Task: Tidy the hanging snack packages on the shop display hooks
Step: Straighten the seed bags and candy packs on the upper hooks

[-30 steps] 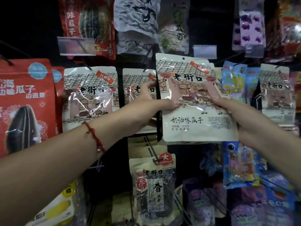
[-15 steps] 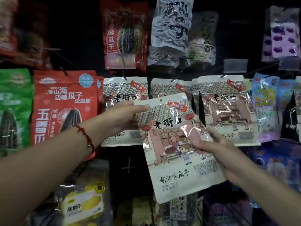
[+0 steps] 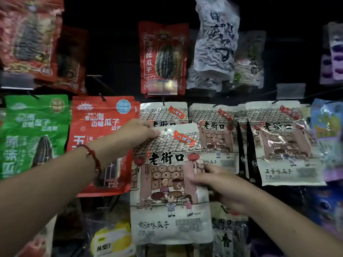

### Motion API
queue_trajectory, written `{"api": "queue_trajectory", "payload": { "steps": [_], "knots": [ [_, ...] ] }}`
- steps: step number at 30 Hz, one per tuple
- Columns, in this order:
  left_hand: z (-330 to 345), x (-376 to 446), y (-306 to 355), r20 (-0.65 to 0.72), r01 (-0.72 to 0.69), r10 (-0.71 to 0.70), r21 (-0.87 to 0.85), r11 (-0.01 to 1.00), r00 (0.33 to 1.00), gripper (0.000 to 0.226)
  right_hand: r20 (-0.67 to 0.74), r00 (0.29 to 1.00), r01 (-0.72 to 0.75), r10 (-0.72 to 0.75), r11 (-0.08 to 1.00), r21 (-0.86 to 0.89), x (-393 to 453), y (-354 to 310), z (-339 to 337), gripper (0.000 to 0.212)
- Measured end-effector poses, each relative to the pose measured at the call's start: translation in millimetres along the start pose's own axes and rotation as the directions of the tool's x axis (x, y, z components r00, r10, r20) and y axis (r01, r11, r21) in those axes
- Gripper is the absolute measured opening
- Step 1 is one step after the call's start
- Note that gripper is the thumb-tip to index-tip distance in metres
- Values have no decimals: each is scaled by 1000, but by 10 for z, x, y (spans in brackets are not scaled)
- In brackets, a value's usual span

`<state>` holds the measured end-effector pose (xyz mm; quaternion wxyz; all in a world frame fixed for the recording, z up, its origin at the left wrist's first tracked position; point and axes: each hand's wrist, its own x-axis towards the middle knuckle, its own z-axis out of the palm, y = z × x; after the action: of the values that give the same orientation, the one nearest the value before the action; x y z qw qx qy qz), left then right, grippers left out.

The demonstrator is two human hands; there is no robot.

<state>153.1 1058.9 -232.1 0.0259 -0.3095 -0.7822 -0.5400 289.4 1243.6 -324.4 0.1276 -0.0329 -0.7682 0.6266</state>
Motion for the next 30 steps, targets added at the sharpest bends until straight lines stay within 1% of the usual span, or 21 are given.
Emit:
{"api": "queue_trajectory", "payload": {
  "steps": [1, 2, 3, 4, 6, 7, 8, 9, 10, 15, 18, 21, 24, 26, 30],
  "knots": [
    [-12, 11, -11, -12, -8, 8, -14, 1000, 1000, 17, -19, 1000, 7, -8, 1000, -29, 24, -89, 51, 109],
    [-23, 28, -18, -29, -18, 18, -20, 1000, 999, 16, -34, 999, 30, -31, 999, -41, 66, -188, 95, 89],
    [-32, 41, -17, -46, -30, 28, -30, 999, 999, 15, -59, 996, 72, -74, 997, -31, 106, -313, 142, 63],
    [-44, 61, -12, -64, -39, 37, -45, 998, 997, 14, -84, 991, 107, -106, 994, 9, 185, -417, 157, 48],
    [-66, 105, 21, -109, -54, 46, -70, 996, 993, 8, -158, 972, 183, -175, 983, 33, 365, -607, 149, 44],
    [-79, 130, 39, -137, -63, 52, -73, 995, 989, 7, -200, 957, 221, -208, 974, 44, 455, -705, 156, 34],
    [-95, 164, 56, -163, -78, 65, -72, 994, 984, 5, -227, 945, 254, -235, 966, 57, 554, -785, 157, 20],
    [-113, 205, 74, -186, -100, 86, -69, 993, 979, 4, -247, 938, 263, -242, 963, 55, 637, -857, 156, 11],
    [-131, 252, 97, -204, -125, 109, -66, 990, 973, 4, -252, 938, 263, -240, 963, 61, 711, -922, 160, 8],
    [-223, 495, 280, -281, -232, 207, -58, 971, 937, 12, -323, 911, 308, -258, 944, 115, 984, -1194, 124, 17],
    [-258, 597, 348, -297, -280, 245, -81, 956, 923, 17, -340, 897, 356, -284, 918, 173, 1118, -1275, 104, 11],
    [-258, 658, 349, -317, -291, 255, -74, 954, 914, 17, -344, 891, 373, -297, 911, 178, 1235, -1295, 74, 6],
    [-233, 711, 351, -341, -308, 266, -72, 949, 901, 16, -390, 880, 355, -272, 922, 158, 1314, -1310, 57, 12],
    [-219, 736, 357, -333, -314, 270, -86, 945, 903, 14, -412, 878, 329, -244, 932, 151, 1345, -1307, 47, 17],
    [-208, 753, 365, -316, -307, 259, -113, 945, 913, 13, -433, 872, 321, -228, 934, 155, 1379, -1290, 27, 17]
  ]
}}
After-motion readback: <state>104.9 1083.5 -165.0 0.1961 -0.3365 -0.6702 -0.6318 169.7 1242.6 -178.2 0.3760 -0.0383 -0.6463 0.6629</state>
